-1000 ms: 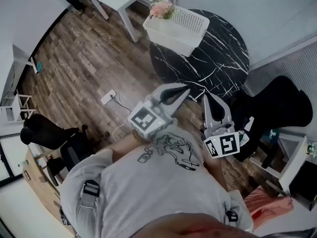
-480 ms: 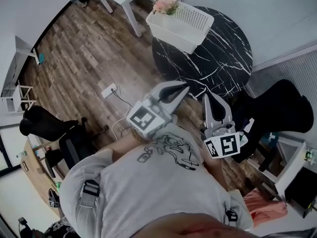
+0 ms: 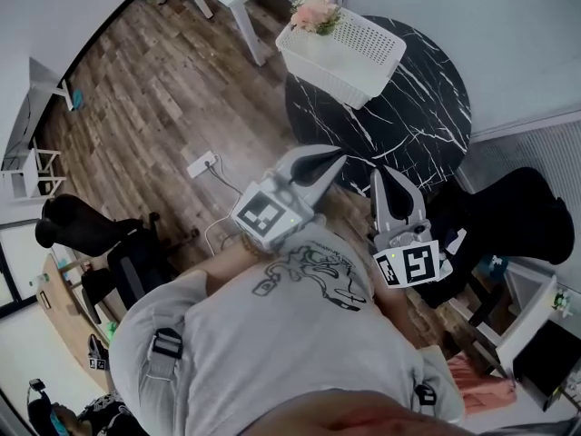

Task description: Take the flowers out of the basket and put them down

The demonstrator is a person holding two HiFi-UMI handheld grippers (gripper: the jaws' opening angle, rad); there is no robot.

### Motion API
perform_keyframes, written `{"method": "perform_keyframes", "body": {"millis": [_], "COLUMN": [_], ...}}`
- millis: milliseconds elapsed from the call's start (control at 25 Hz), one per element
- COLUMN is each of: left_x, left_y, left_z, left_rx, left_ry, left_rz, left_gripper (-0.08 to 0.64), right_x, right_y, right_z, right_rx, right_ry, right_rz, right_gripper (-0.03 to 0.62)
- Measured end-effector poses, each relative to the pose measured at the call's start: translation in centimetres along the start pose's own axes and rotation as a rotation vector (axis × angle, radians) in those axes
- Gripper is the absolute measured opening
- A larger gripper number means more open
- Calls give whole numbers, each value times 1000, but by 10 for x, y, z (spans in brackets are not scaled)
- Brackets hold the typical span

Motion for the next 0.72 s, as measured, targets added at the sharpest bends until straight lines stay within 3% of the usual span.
{"method": "perform_keyframes", "body": {"millis": [720], "left_x": [-30], "left_y": [80], "left_z": [-157], "left_rx": [-22], "left_ry": [-18], "left_rz": [-22], "left_gripper": [2], "right_x": [-2], "right_y": [153], "right_z": [85], "right_rx": [-13], "right_ry": [-14], "right_rz": [-19], "right_gripper": [8]}}
Point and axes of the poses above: the fingertips, and each gripper's own axes: y forward along the fingers, z to its right, x out of its underside, the point moved 7 cm from there along -y, backward along the fingers, and after that the axes turned 11 degrees about -x, right-handed, at the moved point
